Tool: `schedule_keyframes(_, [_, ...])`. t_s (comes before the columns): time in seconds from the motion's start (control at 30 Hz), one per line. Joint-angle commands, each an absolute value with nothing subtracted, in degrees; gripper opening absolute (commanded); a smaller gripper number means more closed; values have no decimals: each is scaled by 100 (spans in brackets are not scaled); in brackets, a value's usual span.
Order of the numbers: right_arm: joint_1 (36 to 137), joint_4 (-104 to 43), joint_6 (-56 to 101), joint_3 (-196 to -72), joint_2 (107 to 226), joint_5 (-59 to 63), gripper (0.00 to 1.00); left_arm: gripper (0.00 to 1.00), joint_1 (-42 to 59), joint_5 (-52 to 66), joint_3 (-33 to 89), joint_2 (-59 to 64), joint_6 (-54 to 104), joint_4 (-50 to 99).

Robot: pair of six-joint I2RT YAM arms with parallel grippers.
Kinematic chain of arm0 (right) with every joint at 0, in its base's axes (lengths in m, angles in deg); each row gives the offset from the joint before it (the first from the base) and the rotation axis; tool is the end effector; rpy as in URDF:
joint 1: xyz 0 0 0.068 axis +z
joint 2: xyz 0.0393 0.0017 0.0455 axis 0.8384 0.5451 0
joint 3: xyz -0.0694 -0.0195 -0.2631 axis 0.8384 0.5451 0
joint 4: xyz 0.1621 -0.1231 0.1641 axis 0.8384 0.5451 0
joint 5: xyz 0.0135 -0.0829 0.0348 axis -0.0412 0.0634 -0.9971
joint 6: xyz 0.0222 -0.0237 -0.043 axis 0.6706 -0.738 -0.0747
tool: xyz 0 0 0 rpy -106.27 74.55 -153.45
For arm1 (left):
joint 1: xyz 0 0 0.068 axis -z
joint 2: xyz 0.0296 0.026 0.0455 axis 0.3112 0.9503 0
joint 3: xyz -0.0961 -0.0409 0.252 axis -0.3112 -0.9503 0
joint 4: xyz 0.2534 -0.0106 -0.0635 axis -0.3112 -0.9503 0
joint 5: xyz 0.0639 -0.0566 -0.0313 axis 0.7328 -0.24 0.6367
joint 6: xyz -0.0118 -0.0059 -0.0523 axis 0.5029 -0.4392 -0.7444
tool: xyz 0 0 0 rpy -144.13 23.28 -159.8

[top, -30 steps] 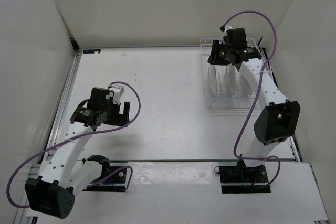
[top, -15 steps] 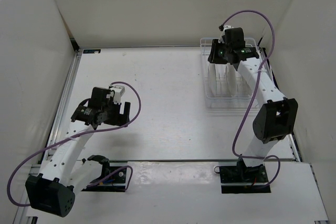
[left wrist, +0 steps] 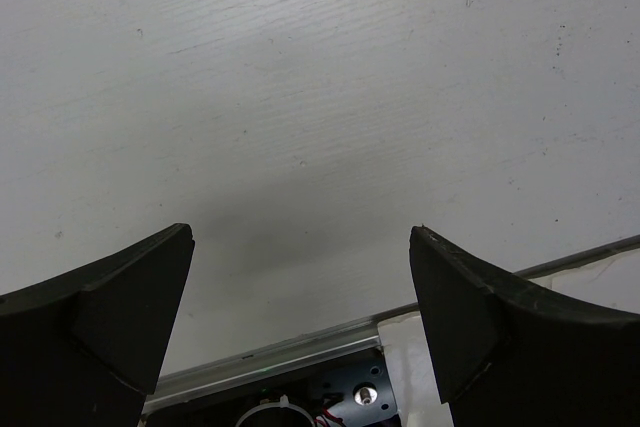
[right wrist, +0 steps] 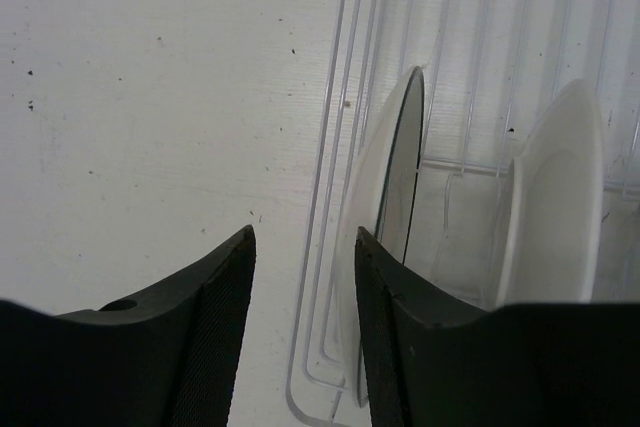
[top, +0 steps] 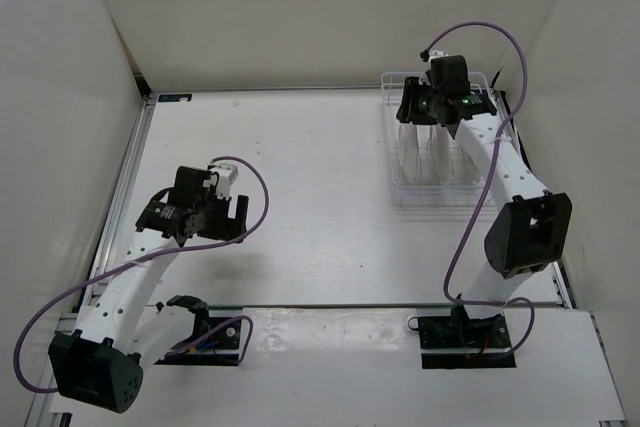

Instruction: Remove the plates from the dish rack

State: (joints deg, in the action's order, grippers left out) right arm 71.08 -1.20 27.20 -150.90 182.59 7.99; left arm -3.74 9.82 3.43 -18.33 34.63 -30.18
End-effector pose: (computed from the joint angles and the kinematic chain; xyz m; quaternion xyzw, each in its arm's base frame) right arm 0.3805 0.0964 0.3518 -0.0240 0.8859 0.1124 0.4493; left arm 0.1667 -0.0461 0.2658 0.1201 0.9549 -0.0813 0.2592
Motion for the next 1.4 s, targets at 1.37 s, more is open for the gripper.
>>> schedule_keyframes(1.37, [7077, 12, 2681, -15202, 18369, 1078, 20, 100, -381, 967, 567, -1863, 3450, -3044])
